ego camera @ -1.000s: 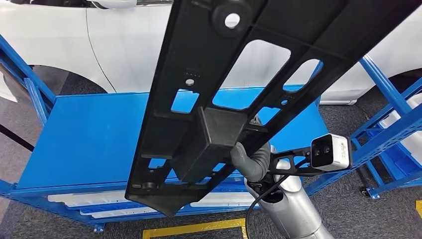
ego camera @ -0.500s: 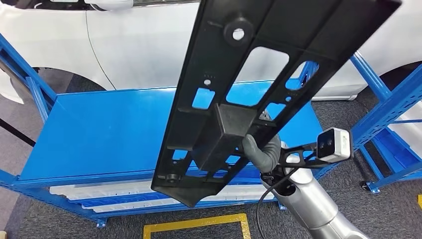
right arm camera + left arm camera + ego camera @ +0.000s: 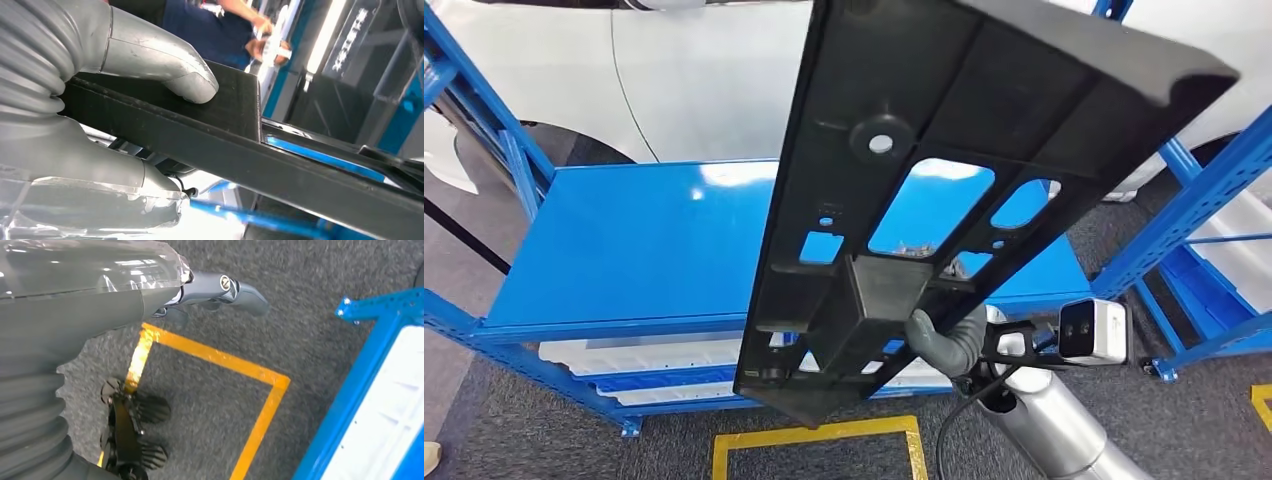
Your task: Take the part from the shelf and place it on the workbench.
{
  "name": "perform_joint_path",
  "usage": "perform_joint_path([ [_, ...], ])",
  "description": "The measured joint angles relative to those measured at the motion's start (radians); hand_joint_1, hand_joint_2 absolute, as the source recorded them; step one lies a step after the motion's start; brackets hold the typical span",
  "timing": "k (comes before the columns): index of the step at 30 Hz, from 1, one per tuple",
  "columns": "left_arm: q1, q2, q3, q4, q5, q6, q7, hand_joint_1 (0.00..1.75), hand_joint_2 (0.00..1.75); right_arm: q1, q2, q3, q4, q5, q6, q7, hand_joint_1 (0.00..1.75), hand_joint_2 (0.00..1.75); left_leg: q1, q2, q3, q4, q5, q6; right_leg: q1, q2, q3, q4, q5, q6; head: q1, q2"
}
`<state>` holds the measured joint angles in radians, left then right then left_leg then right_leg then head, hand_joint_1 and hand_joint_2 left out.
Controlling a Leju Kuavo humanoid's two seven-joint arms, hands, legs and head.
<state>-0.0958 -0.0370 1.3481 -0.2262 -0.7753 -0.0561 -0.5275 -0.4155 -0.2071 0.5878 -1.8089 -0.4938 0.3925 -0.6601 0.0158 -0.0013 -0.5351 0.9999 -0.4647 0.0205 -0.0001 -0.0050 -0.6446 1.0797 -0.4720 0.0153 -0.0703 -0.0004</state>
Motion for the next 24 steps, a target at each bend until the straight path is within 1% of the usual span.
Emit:
perform_joint_path([
  [1,-0.001,0.001,0.000,0.000,-0.002,-0.001,0.000,0.00,1.75,0.004,0.005,0.003,-0.010,0.007,-0.004,0.004,1.75,1.75,-0.001,0.001,-0.010,0.000,0.008,0.004,-0.003,0.002,-0.020,0.056,-0.045,0.004,0.000,0.000],
  [2,-0.001,0.002,0.000,0.000,-0.006,-0.002,0.000,0.00,1.75,0.009,0.011,0.007,-0.021,0.014,-0.009,0.008,1.75,1.75,-0.001,0.001,-0.022,0.001,0.016,0.005,-0.005,0.003,-0.043,0.124,-0.088,0.007,0.000,0.000],
  [3,-0.001,0.004,-0.002,0.000,-0.011,-0.004,0.000,0.00,1.75,0.015,0.017,0.010,-0.032,0.020,-0.014,0.013,1.75,1.75,-0.002,0.001,-0.034,0.003,0.024,0.004,-0.008,0.003,-0.060,0.187,-0.119,0.010,0.000,0.000],
  [4,0.000,0.006,-0.004,0.000,-0.018,-0.005,0.001,0.00,1.75,0.022,0.022,0.012,-0.042,0.023,-0.019,0.017,1.75,1.75,-0.002,0.001,-0.045,0.005,0.031,0.003,-0.010,0.003,-0.065,0.225,-0.129,0.012,0.000,0.000],
  [5,0.000,0.009,-0.007,0.000,-0.024,-0.007,0.003,0.00,1.75,0.029,0.025,0.014,-0.052,0.024,-0.022,0.020,1.75,1.75,-0.002,0.001,-0.057,0.008,0.038,0.002,-0.012,0.003,-0.052,0.226,-0.118,0.013,0.000,0.000],
  [6,0.000,0.012,-0.012,0.000,-0.030,-0.009,0.005,0.00,1.75,0.033,0.028,0.015,-0.062,0.022,-0.021,0.022,1.75,1.75,-0.002,0.001,-0.067,0.011,0.044,-0.001,-0.013,0.003,-0.018,0.186,-0.092,0.012,0.000,0.000],
  [7,0.001,0.015,-0.017,0.000,-0.035,-0.011,0.008,0.00,1.75,0.037,0.031,0.016,-0.070,0.020,-0.019,0.022,1.75,1.75,-0.002,0.001,-0.076,0.014,0.049,-0.004,-0.014,0.003,0.032,0.116,-0.065,0.010,0.000,0.000],
  [8,0.001,0.018,-0.022,0.000,-0.039,-0.013,0.010,0.00,1.75,0.039,0.034,0.017,-0.078,0.017,-0.016,0.022,1.75,1.75,-0.003,0.000,-0.084,0.017,0.054,-0.008,-0.013,0.003,0.083,0.037,-0.050,0.006,0.000,0.000],
  [9,0.002,0.020,-0.025,0.000,-0.041,-0.015,0.012,0.00,1.75,0.041,0.037,0.018,-0.085,0.014,-0.014,0.021,1.75,1.75,-0.004,0.000,-0.089,0.017,0.060,-0.014,-0.010,0.003,0.119,-0.022,-0.041,0.002,0.000,0.000],
  [10,0.002,0.023,-0.027,-0.001,-0.043,-0.016,0.014,0.00,1.75,0.044,0.039,0.018,-0.091,0.012,-0.012,0.021,1.75,1.75,-0.004,0.000,-0.091,0.017,0.066,-0.020,-0.007,0.004,0.139,-0.060,-0.040,-0.003,0.000,0.000],
  [11,0.002,0.026,-0.029,-0.001,-0.045,-0.016,0.015,0.00,1.75,0.047,0.041,0.018,-0.095,0.010,-0.010,0.020,1.75,1.75,-0.004,0.000,-0.093,0.014,0.074,-0.027,-0.004,0.005,0.141,-0.073,-0.042,-0.008,0.000,0.000],
  [12,0.003,0.028,-0.030,-0.001,-0.047,-0.016,0.017,0.00,1.75,0.051,0.042,0.018,-0.099,0.008,-0.008,0.019,1.75,1.75,-0.003,0.000,-0.094,0.011,0.082,-0.033,-0.002,0.005,0.135,-0.073,-0.034,-0.014,0.000,0.000],
  [13,0.003,0.031,-0.032,-0.001,-0.049,-0.016,0.018,0.00,1.75,0.054,0.043,0.018,-0.101,0.006,-0.004,0.019,1.75,1.75,-0.003,0.000,-0.097,0.011,0.083,-0.039,-0.003,0.003,0.130,-0.077,-0.026,-0.021,0.000,0.000],
  [14,0.005,0.033,-0.033,-0.002,-0.050,-0.015,0.019,0.00,1.75,0.057,0.044,0.018,-0.103,0.006,-0.001,0.019,1.75,1.75,-0.002,-0.001,-0.104,0.019,0.071,-0.044,-0.005,0.001,0.123,-0.080,-0.017,-0.030,0.000,0.000],
  [15,0.006,0.036,-0.034,-0.002,-0.051,-0.015,0.021,0.00,1.75,0.060,0.047,0.018,-0.106,0.005,0.002,0.019,1.75,1.75,-0.002,-0.001,-0.115,0.044,0.042,-0.048,-0.007,-0.001,0.116,-0.083,-0.007,-0.039,0.000,0.000],
  [16,0.006,0.038,-0.035,-0.002,-0.050,-0.014,0.022,0.00,1.75,0.063,0.050,0.018,-0.107,0.005,0.005,0.019,1.75,1.75,0.000,-0.001,-0.132,0.091,-0.002,-0.051,-0.007,-0.004,0.107,-0.085,0.003,-0.045,0.000,0.000],
  [17,0.007,0.040,-0.036,-0.002,-0.049,-0.012,0.023,0.00,1.75,0.066,0.054,0.018,-0.109,0.005,0.007,0.019,1.75,1.75,0.000,-0.001,-0.152,0.156,-0.051,-0.054,-0.006,-0.004,0.096,-0.085,0.011,-0.050,0.000,0.000],
  [18,0.007,0.042,-0.037,-0.002,-0.048,-0.010,0.024,0.00,1.75,0.069,0.057,0.018,-0.110,0.005,0.009,0.019,1.75,1.75,0.001,-0.001,-0.170,0.224,-0.090,-0.057,-0.003,-0.005,0.084,-0.083,0.020,-0.053,0.000,0.000],
  [19,0.007,0.044,-0.039,-0.002,-0.047,-0.007,0.024,0.00,1.75,0.072,0.060,0.018,-0.110,0.004,0.012,0.019,1.75,1.75,0.001,-0.001,-0.178,0.276,-0.110,-0.059,-0.002,-0.005,0.071,-0.082,0.029,-0.053,0.000,0.000],
  [20,0.007,0.045,-0.040,-0.002,-0.045,-0.005,0.025,0.00,1.75,0.073,0.064,0.018,-0.110,0.002,0.016,0.020,1.75,1.75,0.001,-0.001,-0.172,0.297,-0.108,-0.060,0.000,-0.005,0.058,-0.080,0.037,-0.053,0.000,0.000],
  [21,0.007,0.046,-0.041,-0.002,-0.043,-0.004,0.025,0.00,1.75,0.073,0.068,0.018,-0.110,0.001,0.018,0.020,1.75,1.75,0.001,-0.001,-0.146,0.279,-0.088,-0.060,0.001,-0.005,0.046,-0.077,0.044,-0.051,0.000,0.000],
  [22,0.007,0.047,-0.042,-0.002,-0.042,-0.003,0.025,0.00,1.75,0.073,0.072,0.018,-0.111,0.000,0.020,0.021,1.75,1.75,0.001,-0.001,-0.102,0.224,-0.061,-0.058,0.001,-0.005,0.036,-0.073,0.050,-0.049,0.000,0.000],
  [23,0.006,0.049,-0.043,-0.002,-0.042,-0.003,0.025,0.00,1.75,0.073,0.076,0.018,-0.111,-0.001,0.020,0.021,1.75,1.75,0.000,-0.001,-0.050,0.149,-0.045,-0.055,0.002,-0.005,0.026,-0.069,0.056,-0.046,0.000,0.000],
  [24,0.005,0.051,-0.044,-0.002,-0.041,-0.003,0.025,0.00,1.75,0.073,0.079,0.018,-0.111,-0.001,0.020,0.021,1.75,1.75,-0.002,-0.002,-0.004,0.079,-0.037,-0.051,0.003,-0.005,0.019,-0.066,0.060,-0.041,0.000,0.000],
])
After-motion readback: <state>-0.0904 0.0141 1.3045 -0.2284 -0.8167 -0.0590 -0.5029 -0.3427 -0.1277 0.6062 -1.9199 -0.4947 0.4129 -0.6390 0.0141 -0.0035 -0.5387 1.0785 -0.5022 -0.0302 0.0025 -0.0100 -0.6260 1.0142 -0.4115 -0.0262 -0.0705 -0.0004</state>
